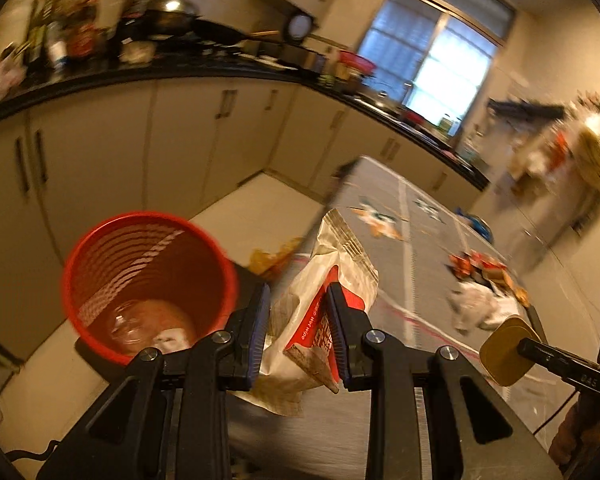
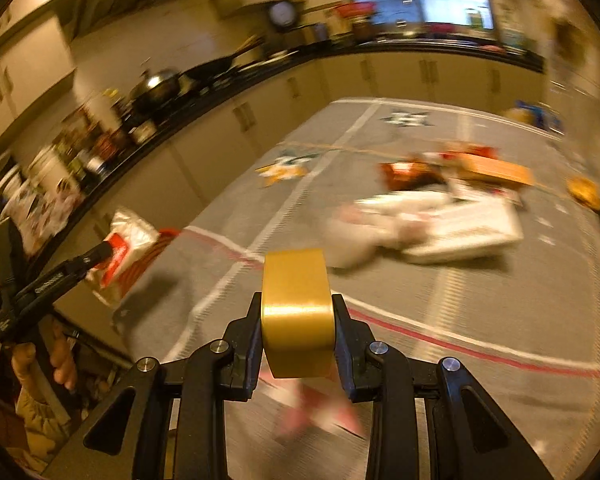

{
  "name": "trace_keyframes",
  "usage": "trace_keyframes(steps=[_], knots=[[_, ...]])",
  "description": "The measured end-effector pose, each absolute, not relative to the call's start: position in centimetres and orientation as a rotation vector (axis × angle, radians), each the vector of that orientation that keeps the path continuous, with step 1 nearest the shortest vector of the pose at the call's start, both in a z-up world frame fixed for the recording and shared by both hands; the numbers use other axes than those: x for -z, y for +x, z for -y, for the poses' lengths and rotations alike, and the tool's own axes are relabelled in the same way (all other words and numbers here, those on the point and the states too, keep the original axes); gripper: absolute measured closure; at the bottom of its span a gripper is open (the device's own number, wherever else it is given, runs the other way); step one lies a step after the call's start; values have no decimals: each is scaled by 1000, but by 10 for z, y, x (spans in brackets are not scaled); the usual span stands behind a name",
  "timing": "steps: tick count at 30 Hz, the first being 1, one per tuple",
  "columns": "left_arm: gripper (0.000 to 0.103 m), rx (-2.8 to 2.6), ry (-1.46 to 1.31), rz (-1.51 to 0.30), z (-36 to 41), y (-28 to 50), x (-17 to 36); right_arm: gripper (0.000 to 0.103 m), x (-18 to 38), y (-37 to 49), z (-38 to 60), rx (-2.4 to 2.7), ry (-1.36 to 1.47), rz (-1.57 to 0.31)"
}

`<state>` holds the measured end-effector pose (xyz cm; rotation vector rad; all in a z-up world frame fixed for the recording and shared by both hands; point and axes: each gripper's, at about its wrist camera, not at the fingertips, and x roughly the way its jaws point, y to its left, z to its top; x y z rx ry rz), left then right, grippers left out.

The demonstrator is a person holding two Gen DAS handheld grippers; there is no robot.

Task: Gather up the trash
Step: 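Carry the paper bag and tape roll to the wastebasket and release both, then grasp the plastic bags with the left tool while the right tool grasps the white box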

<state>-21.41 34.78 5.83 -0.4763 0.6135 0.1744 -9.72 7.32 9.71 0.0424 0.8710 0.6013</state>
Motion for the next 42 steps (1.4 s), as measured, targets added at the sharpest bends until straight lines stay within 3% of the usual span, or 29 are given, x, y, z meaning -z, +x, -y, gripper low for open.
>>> trace_keyframes(steps=[15,16,18,19,22,24,42], knots=[[75,-391,-561,-626,-475,-225,-16,69,-66,-57,-332,-919,-129,-954],[74,-396,-566,-617,-478,-227,-15,69,-64,-56,-342,-926,-135,-959],[60,-397,-573,-606,-484,-228,-14,68,-54,-51,-365,-937,-145,-973],[55,-396,-572,-599,-483,-230,-15,63,-52,-50,-370,-936,-144,-975],[41,-409,-544,-582,-481,-234,-17,44,-49,-49,-372,-928,-125,-972],[36,-427,-520,-583,-480,-236,-18,43,-49,-50,-370,-916,-132,-971],[35,-439,-508,-616,-442,-236,-34,34,-58,-59,-238,-765,28,-959]])
